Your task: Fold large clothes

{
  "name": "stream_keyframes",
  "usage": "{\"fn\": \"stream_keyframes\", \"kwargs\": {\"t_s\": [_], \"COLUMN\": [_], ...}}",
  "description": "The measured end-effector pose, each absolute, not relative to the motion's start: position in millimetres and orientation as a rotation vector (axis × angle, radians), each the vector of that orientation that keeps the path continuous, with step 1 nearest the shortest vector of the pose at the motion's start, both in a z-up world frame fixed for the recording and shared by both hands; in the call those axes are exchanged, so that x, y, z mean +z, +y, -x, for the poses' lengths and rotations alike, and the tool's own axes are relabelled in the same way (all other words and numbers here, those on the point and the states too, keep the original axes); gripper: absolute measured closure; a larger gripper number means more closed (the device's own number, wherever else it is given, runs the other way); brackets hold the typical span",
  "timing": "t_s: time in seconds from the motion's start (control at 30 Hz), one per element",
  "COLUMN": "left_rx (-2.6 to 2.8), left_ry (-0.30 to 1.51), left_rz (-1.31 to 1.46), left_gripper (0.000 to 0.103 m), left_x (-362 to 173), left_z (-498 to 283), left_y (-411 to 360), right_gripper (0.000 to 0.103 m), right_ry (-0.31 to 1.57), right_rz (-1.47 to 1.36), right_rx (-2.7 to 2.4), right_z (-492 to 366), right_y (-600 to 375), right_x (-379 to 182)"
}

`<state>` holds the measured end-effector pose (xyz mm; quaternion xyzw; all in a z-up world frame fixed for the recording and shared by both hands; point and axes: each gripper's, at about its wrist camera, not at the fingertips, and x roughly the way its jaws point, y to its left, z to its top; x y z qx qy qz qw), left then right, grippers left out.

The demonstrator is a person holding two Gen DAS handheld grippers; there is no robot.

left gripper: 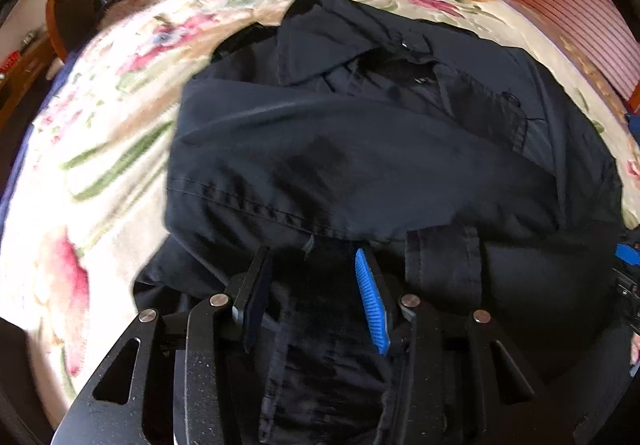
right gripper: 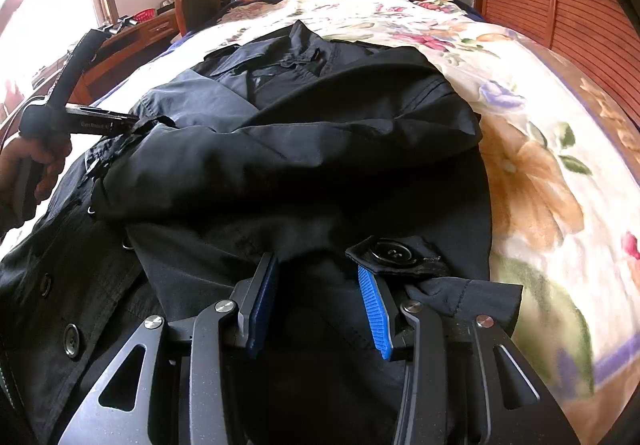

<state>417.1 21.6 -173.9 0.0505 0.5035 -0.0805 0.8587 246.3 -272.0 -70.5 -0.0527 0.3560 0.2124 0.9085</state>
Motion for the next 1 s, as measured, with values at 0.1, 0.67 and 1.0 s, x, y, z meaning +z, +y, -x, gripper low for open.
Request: {"fn": "stream_keyframes", "kwargs": {"t_s": [0.1,0.67,1.0], "left_rx": [-0.207,-0.003,-0.094], "left_ry": [1.07,0.642,0.629], "left_rz": [-0.092,-0.24,-0.262], "left_gripper": [0.074,0.094,0.095], "left_x": [-174.7,-31.8,-55.9], "left_z": [-415.3,-346.9,-256.3], "left_y": [20.4,33.1,18.2], "right_gripper": [0.06,0.06,0.06], "right_ry": [0.735,0.715,0.716], "right_rz": [0.11,0.124,0.123], "right_rx": [0.439,0.422,0.423], "right_z": [-246.4,-242.0,-241.1], "right_y": [-272.2,-268.5,-269.0], "right_x": [-70.5,-71.5,-72.0]}}
